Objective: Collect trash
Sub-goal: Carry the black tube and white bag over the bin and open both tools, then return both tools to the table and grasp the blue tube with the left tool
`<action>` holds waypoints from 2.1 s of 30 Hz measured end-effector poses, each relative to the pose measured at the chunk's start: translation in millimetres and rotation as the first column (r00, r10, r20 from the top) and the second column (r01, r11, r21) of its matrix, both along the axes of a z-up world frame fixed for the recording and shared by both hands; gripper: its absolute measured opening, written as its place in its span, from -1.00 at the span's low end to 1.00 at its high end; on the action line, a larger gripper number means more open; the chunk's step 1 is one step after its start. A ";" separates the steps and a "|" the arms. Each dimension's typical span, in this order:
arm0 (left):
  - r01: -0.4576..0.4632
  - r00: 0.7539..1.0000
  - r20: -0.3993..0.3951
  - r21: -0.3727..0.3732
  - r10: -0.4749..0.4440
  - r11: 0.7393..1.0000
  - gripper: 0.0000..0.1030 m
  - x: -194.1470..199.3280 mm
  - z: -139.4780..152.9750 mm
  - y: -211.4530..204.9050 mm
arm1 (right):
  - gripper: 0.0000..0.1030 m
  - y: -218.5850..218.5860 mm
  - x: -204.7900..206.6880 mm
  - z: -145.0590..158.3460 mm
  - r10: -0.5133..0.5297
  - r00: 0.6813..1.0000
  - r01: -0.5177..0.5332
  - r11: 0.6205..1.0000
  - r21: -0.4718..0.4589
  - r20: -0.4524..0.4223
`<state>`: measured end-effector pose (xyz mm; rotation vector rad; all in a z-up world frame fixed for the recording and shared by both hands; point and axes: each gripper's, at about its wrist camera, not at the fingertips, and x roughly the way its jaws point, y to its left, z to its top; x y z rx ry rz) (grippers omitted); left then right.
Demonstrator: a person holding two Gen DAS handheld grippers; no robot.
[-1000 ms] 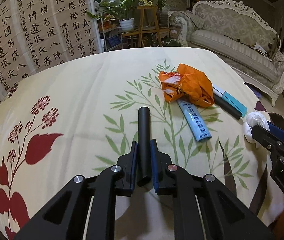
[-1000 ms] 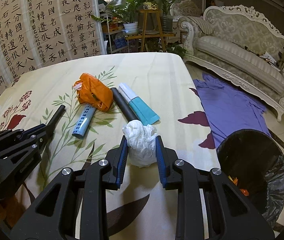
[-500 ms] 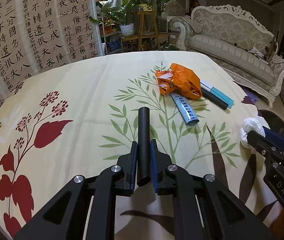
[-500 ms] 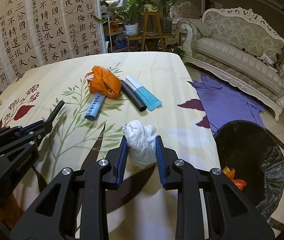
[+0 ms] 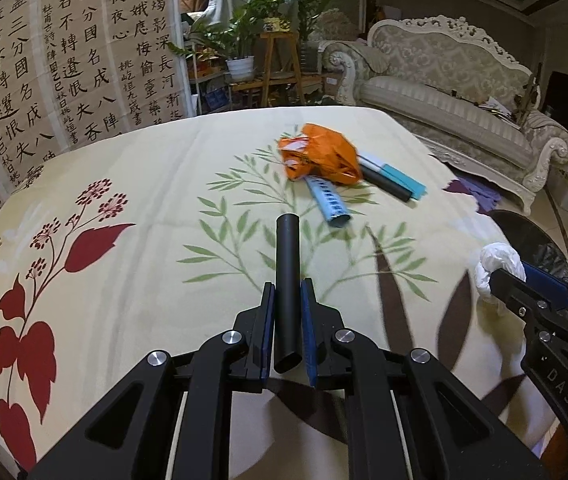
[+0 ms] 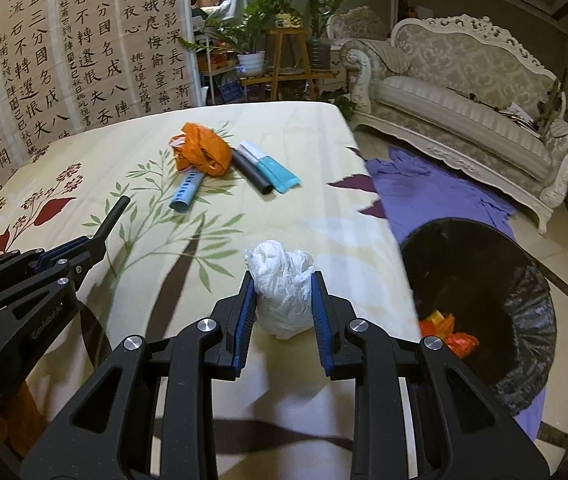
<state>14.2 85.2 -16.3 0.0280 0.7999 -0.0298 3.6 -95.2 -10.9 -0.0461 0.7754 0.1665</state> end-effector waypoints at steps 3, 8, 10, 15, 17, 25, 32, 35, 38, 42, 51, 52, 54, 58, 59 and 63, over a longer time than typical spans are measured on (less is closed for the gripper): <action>0.024 1.000 0.014 -0.013 -0.024 1.000 -0.73 -3.2 3.4 -11.8 | -0.49 -15.9 -7.2 4.1 -0.039 0.999 0.039 0.999 -0.010 0.015; 0.083 0.995 0.053 -0.028 -0.082 0.996 -0.73 -4.7 13.0 -40.1 | -0.48 -51.4 -16.6 12.2 -0.132 0.990 0.133 0.991 -0.030 0.050; 0.112 0.992 0.059 -0.033 -0.110 0.993 -0.73 -3.0 15.6 -54.1 | -0.49 -65.2 -19.6 13.5 -0.164 0.985 0.166 0.985 -0.034 0.058; 0.188 0.980 0.075 -0.041 -0.185 0.981 -0.73 4.3 22.0 -95.8 | -0.48 -105.8 -19.4 16.8 -0.256 0.963 0.260 0.965 -0.044 0.081; 0.210 0.975 0.082 -0.040 -0.206 0.977 -0.73 7.4 23.6 -110.4 | -0.48 -120.3 -17.4 18.0 -0.283 0.954 0.288 0.957 -0.044 0.094; 0.291 0.953 0.099 -0.015 -0.288 0.957 -0.73 24.6 22.9 -174.5 | -0.48 -163.1 0.2 13.9 -0.349 0.930 0.354 0.935 -0.017 0.115; 0.338 0.940 0.047 0.023 -0.339 0.941 -0.73 45.2 11.2 -217.4 | -0.46 -193.6 17.2 1.5 -0.385 0.918 0.386 0.922 0.006 0.090; 0.329 0.944 0.015 0.033 -0.329 0.944 -0.60 52.7 4.7 -225.5 | -0.26 -201.5 21.5 -2.6 -0.398 0.913 0.399 0.917 0.014 0.084; 0.306 0.952 -0.005 0.026 -0.306 0.952 -0.10 56.1 -0.2 -225.9 | -0.14 -207.8 22.1 -4.2 -0.414 0.906 0.414 0.910 0.018 0.086; 0.291 0.957 -0.008 0.045 -0.291 0.956 0.07 53.7 -2.1 -222.3 | -0.13 -211.4 19.7 -3.8 -0.428 0.900 0.427 0.904 0.030 0.085; 0.183 0.983 -0.006 0.062 -0.183 0.981 0.17 48.4 2.7 -181.7 | -0.11 -186.7 22.2 -3.1 -0.372 0.926 0.369 0.928 0.047 0.067; 0.168 0.986 -0.009 0.066 -0.168 0.984 0.17 48.2 2.4 -172.8 | -0.11 -181.2 23.5 -3.7 -0.357 0.932 0.354 0.934 0.054 0.061; 0.134 0.991 -0.013 0.079 -0.134 0.988 0.17 47.1 0.8 -157.5 | -0.11 -168.4 25.6 -3.8 -0.326 0.944 0.323 0.944 0.062 0.055; 0.069 0.998 -0.019 0.088 -0.068 0.994 0.17 47.3 -1.4 -126.5 | -0.11 -138.1 33.0 -4.3 -0.256 0.966 0.253 0.966 0.061 0.047; 0.054 0.998 -0.022 0.088 -0.052 0.995 0.17 47.9 -1.9 -119.1 | -0.11 -132.7 34.2 -3.9 -0.243 0.969 0.240 0.969 0.060 0.045; -0.016 0.999 -0.035 0.088 0.019 0.996 0.17 53.5 -4.8 -87.9 | -0.10 -106.9 38.8 -3.8 -0.187 0.982 0.185 0.981 0.061 0.037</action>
